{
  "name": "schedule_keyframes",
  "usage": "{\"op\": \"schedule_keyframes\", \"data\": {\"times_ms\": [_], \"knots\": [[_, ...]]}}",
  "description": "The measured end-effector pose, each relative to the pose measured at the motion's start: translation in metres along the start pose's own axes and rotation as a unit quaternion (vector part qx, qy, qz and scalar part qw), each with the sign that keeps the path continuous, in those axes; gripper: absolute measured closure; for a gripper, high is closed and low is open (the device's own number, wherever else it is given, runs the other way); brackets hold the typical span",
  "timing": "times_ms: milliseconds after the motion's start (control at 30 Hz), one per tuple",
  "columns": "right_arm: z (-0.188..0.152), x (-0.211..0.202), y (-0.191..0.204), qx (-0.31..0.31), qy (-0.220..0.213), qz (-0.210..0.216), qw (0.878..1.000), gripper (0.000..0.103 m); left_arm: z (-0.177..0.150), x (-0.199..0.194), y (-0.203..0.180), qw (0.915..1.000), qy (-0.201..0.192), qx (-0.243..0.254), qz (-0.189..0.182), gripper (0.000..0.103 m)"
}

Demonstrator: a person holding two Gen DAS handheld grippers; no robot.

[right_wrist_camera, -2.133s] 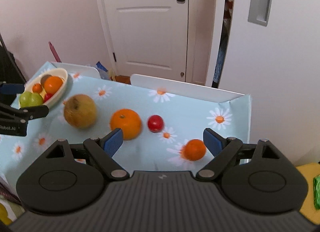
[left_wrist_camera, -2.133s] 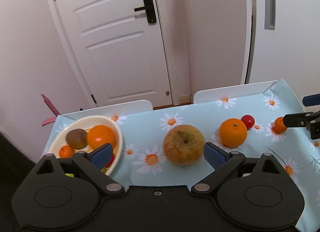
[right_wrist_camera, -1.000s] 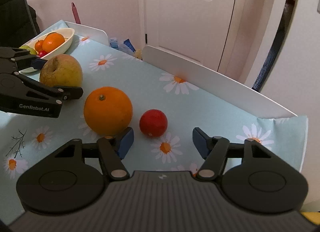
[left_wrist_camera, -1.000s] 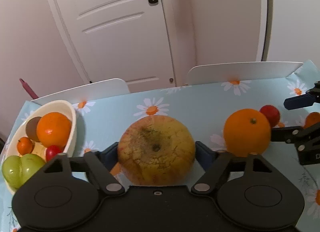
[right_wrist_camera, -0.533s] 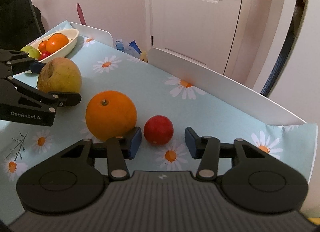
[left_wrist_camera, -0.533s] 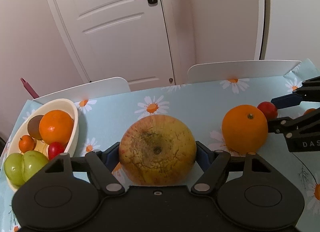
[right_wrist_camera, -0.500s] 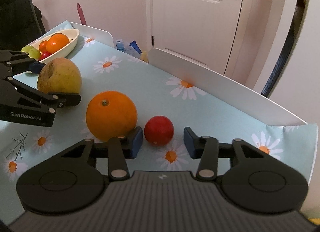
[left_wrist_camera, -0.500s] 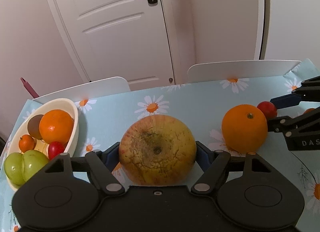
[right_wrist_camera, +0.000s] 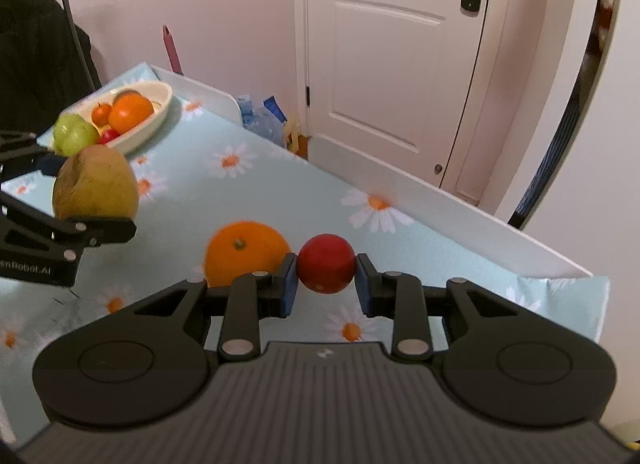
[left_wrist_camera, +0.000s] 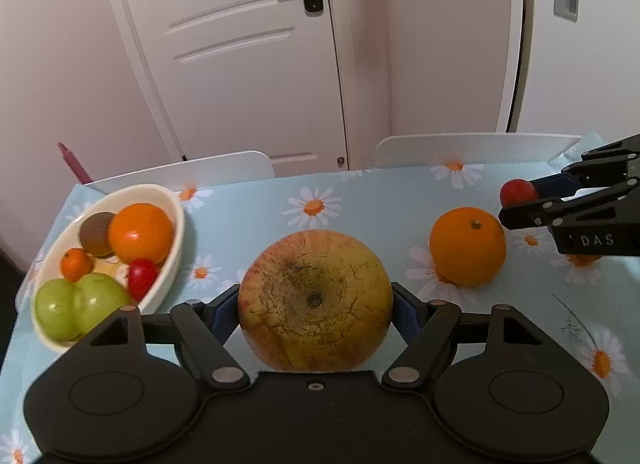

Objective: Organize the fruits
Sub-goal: 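Grasp the large yellowish apple with the left tool while the right tool grasps a red tomato, then carry the yellowish apple and red tomato over the bowl with both tools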

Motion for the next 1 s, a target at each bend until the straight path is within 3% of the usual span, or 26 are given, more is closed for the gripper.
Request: {"op": "schedule_keyframes", "data": {"times_ms": [267, 567, 733, 1000], "knots": [[0.031, -0.022, 0.038, 0.003, -0.013, 0.023, 1.0, 0.058, 0.012, -0.039, 0.029, 0.9993, -0.015, -0.027, 0.019, 0.024], [0.071, -0.014, 0.098, 0.009, -0.028, 0.05, 0.998, 0.058, 0.025, -0.062, 0.087, 0.9977, -0.034, -0.039, 0.044, 0.024], [0.093, -0.001, 0.127, 0.013, -0.035, 0.05, 0.998, 0.058, 0.03, -0.062, 0.126, 0.9972, -0.04, -0.037, 0.052, 0.024], [0.121, 0.037, 0.163, 0.044, -0.041, 0.039, 0.997, 0.058, 0.035, -0.036, 0.177, 0.999, -0.03, -0.013, 0.031, 0.024]]}}
Point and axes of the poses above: each gripper's, at about its wrist camera, not at the fingertips, and x roughly the way its jaws point, y to its left, z to its top, the point moved 4 cm from there along x, roughly the way its jaws point, and after that the axes turned 9 degrees about -y, right-handed, at the moved point
